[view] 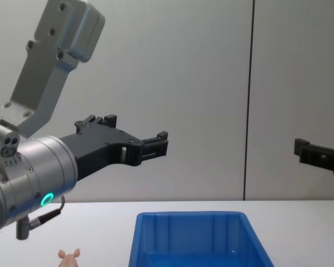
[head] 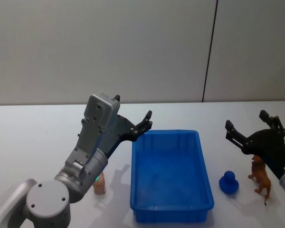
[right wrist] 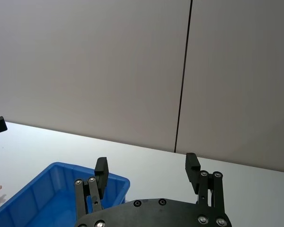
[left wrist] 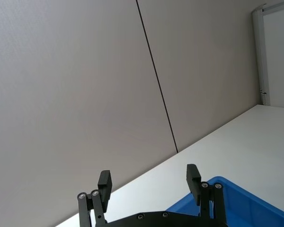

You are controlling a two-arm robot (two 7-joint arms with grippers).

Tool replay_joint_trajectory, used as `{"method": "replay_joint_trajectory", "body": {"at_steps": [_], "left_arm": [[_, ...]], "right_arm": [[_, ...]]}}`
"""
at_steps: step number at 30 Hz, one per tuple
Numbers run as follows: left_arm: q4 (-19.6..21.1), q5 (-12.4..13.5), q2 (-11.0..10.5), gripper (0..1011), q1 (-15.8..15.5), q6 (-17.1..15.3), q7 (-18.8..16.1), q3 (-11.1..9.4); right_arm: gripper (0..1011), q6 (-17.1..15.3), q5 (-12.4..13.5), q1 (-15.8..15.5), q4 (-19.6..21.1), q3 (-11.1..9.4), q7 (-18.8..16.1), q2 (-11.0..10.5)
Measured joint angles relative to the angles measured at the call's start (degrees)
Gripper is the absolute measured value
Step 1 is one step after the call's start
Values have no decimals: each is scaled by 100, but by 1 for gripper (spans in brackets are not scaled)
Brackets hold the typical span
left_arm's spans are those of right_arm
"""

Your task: Pick up the two dolls from the table and place them into the box.

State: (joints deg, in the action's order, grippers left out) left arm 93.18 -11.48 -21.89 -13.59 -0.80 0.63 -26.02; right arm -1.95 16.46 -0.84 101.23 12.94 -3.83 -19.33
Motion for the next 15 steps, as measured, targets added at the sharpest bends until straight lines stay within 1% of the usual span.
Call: {"method": "replay_joint_trajectory", "body": {"at_steps": [15], "left_arm": [[0,0,0,1001,0,0,-1,0]], "right_arm": [[1003,0,0,0,0,0,0,0]]}}
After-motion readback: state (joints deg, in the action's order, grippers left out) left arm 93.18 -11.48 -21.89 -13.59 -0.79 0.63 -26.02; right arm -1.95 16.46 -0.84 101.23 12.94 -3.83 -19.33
